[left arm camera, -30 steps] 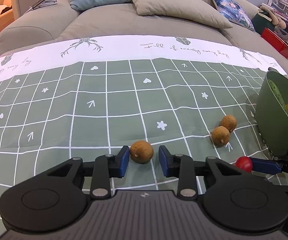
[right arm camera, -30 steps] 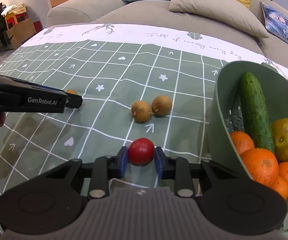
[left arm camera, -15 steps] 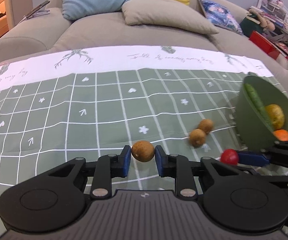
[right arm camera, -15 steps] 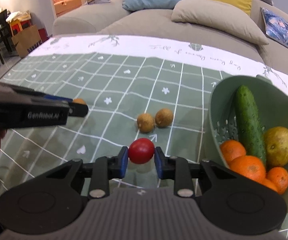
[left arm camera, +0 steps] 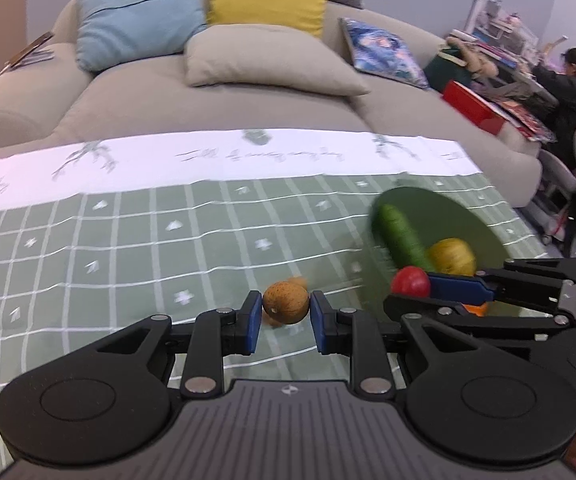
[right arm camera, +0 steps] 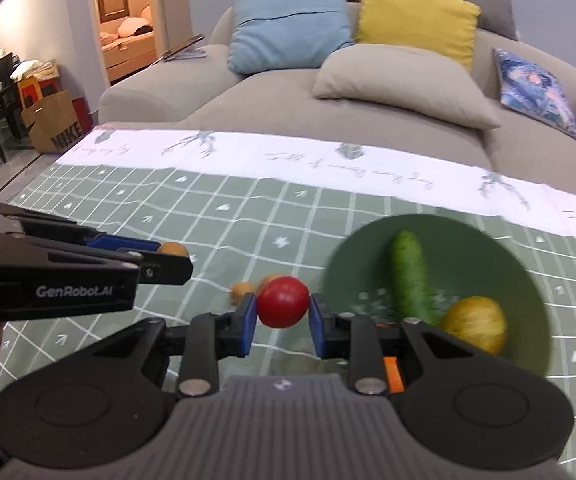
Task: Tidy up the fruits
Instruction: 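Carry the tomato and kiwi over the colander and lower them inside, then open both tools to release the tomato and kiwi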
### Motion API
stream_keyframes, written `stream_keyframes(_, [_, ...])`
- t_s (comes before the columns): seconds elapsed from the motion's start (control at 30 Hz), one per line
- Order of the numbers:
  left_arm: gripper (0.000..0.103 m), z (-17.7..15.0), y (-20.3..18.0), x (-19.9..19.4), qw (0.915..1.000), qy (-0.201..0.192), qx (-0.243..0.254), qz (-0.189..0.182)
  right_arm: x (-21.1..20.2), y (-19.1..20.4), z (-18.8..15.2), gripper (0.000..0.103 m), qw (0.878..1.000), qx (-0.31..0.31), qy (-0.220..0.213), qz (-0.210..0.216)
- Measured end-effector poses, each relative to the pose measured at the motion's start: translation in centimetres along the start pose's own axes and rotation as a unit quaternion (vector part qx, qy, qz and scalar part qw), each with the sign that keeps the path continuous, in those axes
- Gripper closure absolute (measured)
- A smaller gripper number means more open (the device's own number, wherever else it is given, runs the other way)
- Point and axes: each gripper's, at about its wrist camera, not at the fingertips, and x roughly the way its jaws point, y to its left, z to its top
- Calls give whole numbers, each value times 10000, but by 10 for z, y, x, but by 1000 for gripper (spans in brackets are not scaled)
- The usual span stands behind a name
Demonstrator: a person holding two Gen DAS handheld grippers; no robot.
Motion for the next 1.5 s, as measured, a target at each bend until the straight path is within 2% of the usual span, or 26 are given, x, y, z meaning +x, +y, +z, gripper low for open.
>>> stream_keyframes(0.27, [75, 15, -52, 15, 9982, 16, 500, -320, -11, -57, -6, 79, 9989, 170, 69, -441])
stream_keyframes(0.53, [75, 29, -82, 50, 9958, 362, 675, -504, -3, -90, -19, 79, 9972, 212, 444, -569])
stream_keyframes(0.7, [75, 31, -88, 71, 9947, 619, 736, -361, 9, -96, -24, 79, 9962, 181, 668, -524])
stream_keyframes(0.87, [75, 30, -95, 83, 9941, 716, 793, -173, 19, -96, -26, 79, 9954, 160, 783, -521])
stream_keyframes(1.03, [74, 30, -96, 95, 9940, 869, 669, -6, 27, -98, -26, 79, 9947, 147, 863, -531])
stream_keyframes(1.33, [71, 34, -94, 106, 9933, 1053, 465, -54, 32, -99, -27, 79, 9940, 140, 947, -524])
stream_keyframes(1.5, [68, 33, -94, 105, 9936, 1028, 476, -51, 31, -98, -26, 79, 9939, 134, 958, -526])
